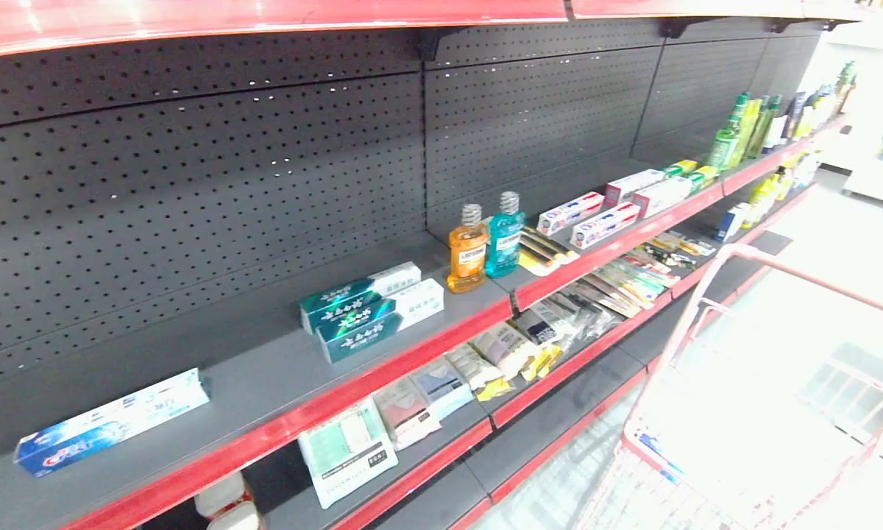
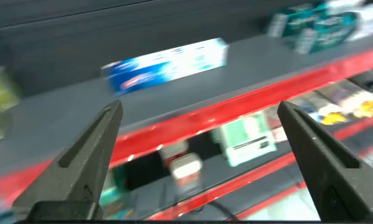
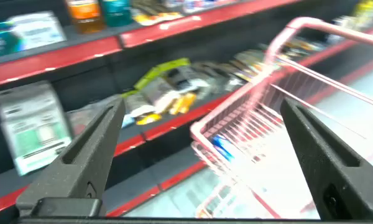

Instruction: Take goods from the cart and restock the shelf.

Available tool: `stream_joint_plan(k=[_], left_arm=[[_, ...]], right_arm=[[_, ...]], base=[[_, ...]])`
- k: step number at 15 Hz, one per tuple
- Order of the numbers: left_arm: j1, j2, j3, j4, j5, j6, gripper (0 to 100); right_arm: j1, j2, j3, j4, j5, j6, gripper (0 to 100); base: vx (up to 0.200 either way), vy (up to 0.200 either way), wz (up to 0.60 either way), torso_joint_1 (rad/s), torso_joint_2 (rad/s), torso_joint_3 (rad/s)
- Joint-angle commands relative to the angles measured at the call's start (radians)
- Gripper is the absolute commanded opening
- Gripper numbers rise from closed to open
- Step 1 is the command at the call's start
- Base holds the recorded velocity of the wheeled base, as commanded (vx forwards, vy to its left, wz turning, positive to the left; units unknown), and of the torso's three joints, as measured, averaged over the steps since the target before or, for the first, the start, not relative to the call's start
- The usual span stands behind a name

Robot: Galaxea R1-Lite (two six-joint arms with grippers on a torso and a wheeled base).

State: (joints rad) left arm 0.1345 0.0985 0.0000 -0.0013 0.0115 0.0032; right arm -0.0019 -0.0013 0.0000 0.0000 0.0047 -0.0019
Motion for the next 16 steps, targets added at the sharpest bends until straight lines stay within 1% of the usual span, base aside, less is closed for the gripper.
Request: stream_joint_plan(k=[1,6,14,16], left_arm=[[0.001,0.001,0.000,0.000,0.001,0.000,100],[0.001,0.001,0.000,0.000,0.001,0.000,100],[0.001,0.001,0.000,0.000,0.001,0.001,100],[0.001,0.000,0.000,0.000,0.001,0.000,100]], right_arm=[[0.000,0.001,0.000,0.000,0.000,0.000,100],[0.000,0.001,0.000,0.000,0.000,0.000,100],[0.000,0.033,0.000,0.000,0.003,-0.001,100],[-0.070,0.181,-0.003,-0.002,-0.011,0.068,100]], base=[[0.000,0.000,-0.60,0.002,0.00,0.002],[0.000,0.000,-0.60,0.003,0.00,0.001],[0.000,0.000,0.00,0.000,0.00,0.000],[0.000,0.000,0.00,0.000,0.00,0.000]])
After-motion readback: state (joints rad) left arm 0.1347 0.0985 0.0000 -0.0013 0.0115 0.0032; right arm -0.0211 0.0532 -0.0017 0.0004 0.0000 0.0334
